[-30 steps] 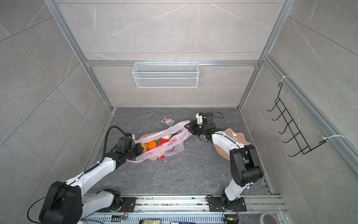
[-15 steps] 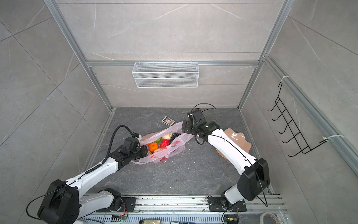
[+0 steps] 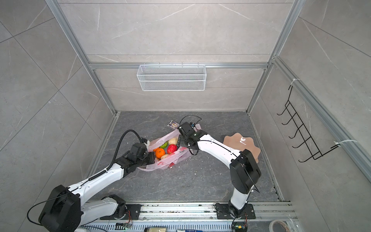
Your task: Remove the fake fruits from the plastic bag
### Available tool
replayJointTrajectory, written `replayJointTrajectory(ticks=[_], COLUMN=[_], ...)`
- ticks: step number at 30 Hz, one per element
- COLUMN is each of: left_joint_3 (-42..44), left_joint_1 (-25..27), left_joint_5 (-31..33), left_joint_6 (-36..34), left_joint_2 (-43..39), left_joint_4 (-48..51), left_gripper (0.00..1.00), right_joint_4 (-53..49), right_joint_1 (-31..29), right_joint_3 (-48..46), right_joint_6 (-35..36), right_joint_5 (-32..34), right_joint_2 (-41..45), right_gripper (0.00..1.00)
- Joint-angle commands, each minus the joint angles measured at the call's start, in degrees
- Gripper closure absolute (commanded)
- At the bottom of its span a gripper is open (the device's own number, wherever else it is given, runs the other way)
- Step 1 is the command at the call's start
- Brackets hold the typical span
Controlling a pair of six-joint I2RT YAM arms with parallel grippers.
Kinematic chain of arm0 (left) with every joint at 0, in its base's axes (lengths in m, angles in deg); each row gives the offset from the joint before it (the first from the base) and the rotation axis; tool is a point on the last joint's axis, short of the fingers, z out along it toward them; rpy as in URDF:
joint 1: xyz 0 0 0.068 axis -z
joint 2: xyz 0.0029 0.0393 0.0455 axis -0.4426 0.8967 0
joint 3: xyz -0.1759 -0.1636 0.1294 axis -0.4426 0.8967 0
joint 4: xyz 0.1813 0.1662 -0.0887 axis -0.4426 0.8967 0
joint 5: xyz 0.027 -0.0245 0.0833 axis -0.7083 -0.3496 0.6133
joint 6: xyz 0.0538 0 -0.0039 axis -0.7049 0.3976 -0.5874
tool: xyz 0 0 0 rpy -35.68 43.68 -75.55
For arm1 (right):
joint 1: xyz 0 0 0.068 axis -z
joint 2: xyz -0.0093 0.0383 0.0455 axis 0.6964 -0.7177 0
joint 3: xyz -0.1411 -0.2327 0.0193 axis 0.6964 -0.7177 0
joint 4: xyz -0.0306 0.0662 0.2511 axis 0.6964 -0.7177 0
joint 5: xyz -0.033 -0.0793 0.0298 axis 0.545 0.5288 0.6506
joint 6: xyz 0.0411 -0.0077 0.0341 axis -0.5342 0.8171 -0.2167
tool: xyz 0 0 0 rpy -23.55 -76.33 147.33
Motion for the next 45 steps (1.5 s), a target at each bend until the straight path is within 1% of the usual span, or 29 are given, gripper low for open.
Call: replayJointTrajectory(ticks=[1,2,3,4,5,6,7,11,13,17,19,22,23,25,28,30,32,33,37,39,42,45], left_joint_3=[-3.6,-4.38,-5.16,-5.93,-6.83,-7.91,-9.01,-14.06,-16.02,-20.1,-22.61,-24.58,-24.67,-25.14,-26.97,-27.72,-25.94,-25.31,-26.92,-26.61,-27.19,-25.18], left_joint_1=[0.3,0.31,0.33,0.32,0.31,0.3,0.32,0.31,0.32,0.27,0.32,0.0,-0.32,-0.99,0.31,1.69,2.14,2.67,5.06,5.13,6.86,8.19], left_joint_5=[0.79,1.81,3.09,3.87,4.5,5.16,5.82,10.72,12.08,16.22,19.21,22.64,23.35,23.42,21.3,17.78,12.86,12.73,19.73,20.29,22.15,21.08], left_joint_6=[-1.67,-1.3,-0.91,-0.78,-0.92,-1.27,-1.53,-2.69,-3.72,-4.5,-3.97,-2.12,-1.62,-0.92,-2.19,-2.21,0.52,1.89,4.6,5.52,6.34,9.65], left_joint_2=[-0.17,-0.5,-0.84,-1.07,-1.34,-1.66,-1.7,-0.78,0.66,5.68,9.13,12.93,13.65,14.88,16.39,16.61,14.97,14.41,16.3,16.48,15.89,12.95], left_joint_4=[2.42,4.24,6.09,7.43,9.03,10.7,12.23,19.96,21.79,24.51,26.28,26.26,25.3,23.77,21.94,20.95,18.31,17.84,23.52,23.74,24.42,24.15], left_gripper=[0.98,0.87,0.73,0.62,0.54,0.47,0.44,0.32,0.27,0.17,0.15,0.15,0.16,0.16,0.17,0.16,0.17,0.18,0.13,0.12,0.12,0.11], right_joint_4=[1.29,1.58,2.07,2.81,4.03,5.59,6.82,9.66,10.32,11.05,11.14,10.97,11.12,11.81,12.45,12.46,12.46,12.46,13.32,13.19,12.42,11.67], right_joint_1=[0.48,0.66,0.98,1.09,1.38,1.36,1.29,1.3,1.33,1.31,1.33,1.31,1.35,1.37,1.02,0.66,0.26,0.21,-0.2,-0.45,-0.63,-0.6], right_joint_3=[2.44,2.23,1.62,0.76,-0.51,-1.4,-2.32,-4.34,-5.07,-5.81,-5.85,-6.08,-6.33,-7.39,-8.28,-8.12,-7.82,-7.73,-7.34,-6.63,-5.64,-5.56], right_joint_6=[-1.0,-0.9,-0.93,-0.87,-0.79,-0.57,-0.52,0.06,0.06,0.49,0.84,1.5,1.76,2.2,3.07,3.4,3.46,3.37,3.09,3.24,3.68,3.87], right_joint_5=[-1.93,-1.79,-1.66,-1.57,-1.79,-2.28,-2.67,-4.51,-4.64,-4.62,-4.85,-4.98,-5.03,-5.08,-5.83,-6.31,-6.31,-6.27,-6.47,-6.66,-6.18,-4.92], right_joint_2=[-2.83,-3.17,-3.09,-2.69,-2.0,-1.23,-0.65,1.0,1.5,2.36,2.56,3.02,3.43,4.36,4.98,4.81,4.43,4.27,3.9,3.51,3.16,3.43], right_gripper=[0.23,0.29,0.35,0.39,0.42,0.44,0.47,0.69,0.77,0.85,0.87,0.9,0.94,0.94,0.95,0.95,0.96,0.96,0.97,0.97,0.97,0.97])
